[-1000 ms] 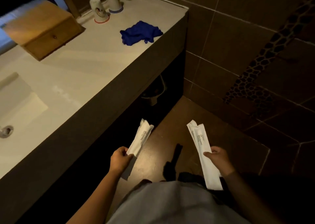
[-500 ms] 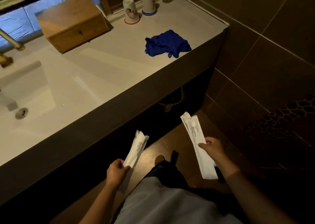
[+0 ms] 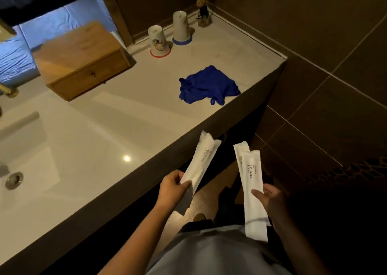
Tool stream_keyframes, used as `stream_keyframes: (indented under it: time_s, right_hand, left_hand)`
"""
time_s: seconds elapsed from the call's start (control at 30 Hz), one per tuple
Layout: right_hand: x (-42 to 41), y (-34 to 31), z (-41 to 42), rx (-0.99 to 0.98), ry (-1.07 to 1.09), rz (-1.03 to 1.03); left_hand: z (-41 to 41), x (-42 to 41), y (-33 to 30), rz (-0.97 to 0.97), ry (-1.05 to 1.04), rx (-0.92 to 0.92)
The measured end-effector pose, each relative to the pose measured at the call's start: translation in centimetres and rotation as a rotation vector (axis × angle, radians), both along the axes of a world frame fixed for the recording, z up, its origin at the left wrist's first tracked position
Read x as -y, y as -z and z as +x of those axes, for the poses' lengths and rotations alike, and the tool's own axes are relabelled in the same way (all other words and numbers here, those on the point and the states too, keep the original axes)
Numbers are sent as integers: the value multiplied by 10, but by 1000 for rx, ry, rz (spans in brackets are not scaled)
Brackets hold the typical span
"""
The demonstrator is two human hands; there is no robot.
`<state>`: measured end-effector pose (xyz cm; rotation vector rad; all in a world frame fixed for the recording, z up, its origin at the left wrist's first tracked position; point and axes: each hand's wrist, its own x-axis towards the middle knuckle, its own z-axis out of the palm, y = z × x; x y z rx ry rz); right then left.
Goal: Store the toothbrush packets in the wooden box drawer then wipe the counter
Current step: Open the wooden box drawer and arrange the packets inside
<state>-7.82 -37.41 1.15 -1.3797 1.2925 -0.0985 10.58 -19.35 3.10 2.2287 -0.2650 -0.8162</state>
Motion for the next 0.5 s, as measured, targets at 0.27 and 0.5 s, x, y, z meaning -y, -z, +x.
stream_keyframes:
  time_s: [0.27,0.5]
  right_hand:
    - [59,-62,101,343,100,22]
    - [117,-102,239,486,7,177]
  left_hand:
    - [82,74,-70,-323,-129,-5]
    - [198,112,-128,-282,-195,71]
